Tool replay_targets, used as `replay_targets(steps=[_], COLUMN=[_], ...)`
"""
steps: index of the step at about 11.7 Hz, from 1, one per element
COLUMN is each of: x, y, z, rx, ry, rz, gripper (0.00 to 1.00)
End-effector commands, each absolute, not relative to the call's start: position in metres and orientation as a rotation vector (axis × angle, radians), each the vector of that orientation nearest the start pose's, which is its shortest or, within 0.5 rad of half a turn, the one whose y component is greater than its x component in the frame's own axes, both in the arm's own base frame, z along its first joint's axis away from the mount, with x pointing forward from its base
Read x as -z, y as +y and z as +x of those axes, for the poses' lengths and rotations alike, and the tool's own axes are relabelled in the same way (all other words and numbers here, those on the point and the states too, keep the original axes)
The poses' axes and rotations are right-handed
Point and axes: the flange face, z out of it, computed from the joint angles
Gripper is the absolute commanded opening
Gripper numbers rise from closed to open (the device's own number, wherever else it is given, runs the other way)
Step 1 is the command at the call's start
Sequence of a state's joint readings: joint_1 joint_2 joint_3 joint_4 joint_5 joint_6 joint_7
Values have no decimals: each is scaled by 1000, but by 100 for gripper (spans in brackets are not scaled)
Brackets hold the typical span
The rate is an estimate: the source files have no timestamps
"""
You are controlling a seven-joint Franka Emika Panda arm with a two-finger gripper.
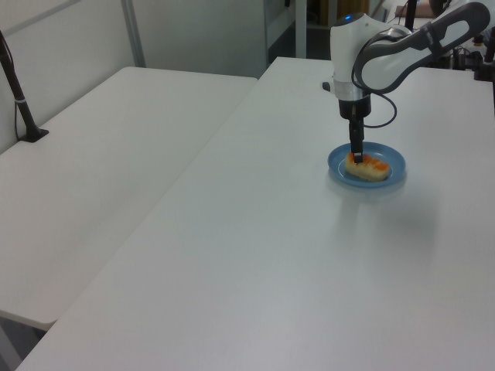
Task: Put the bread on a plate
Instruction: 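Carry the bread over the blue plate and lower it down, then open the gripper and raise it away from the plate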
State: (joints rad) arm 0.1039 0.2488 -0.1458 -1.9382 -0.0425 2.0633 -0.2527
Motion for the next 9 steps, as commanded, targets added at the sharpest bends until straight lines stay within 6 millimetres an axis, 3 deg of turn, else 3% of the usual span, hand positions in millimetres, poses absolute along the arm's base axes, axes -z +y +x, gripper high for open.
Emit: replay_targets(steps=[1,3,6,9], x=[-405,-462,-532,-547], y=[-26,-19,-21,3], z=[603,622,613,606], rx=[-59,74,153,169], ry=[-266,7,87,19], rz=[-3179,-3194,-3171,-3174], gripper=[100,100,100,100])
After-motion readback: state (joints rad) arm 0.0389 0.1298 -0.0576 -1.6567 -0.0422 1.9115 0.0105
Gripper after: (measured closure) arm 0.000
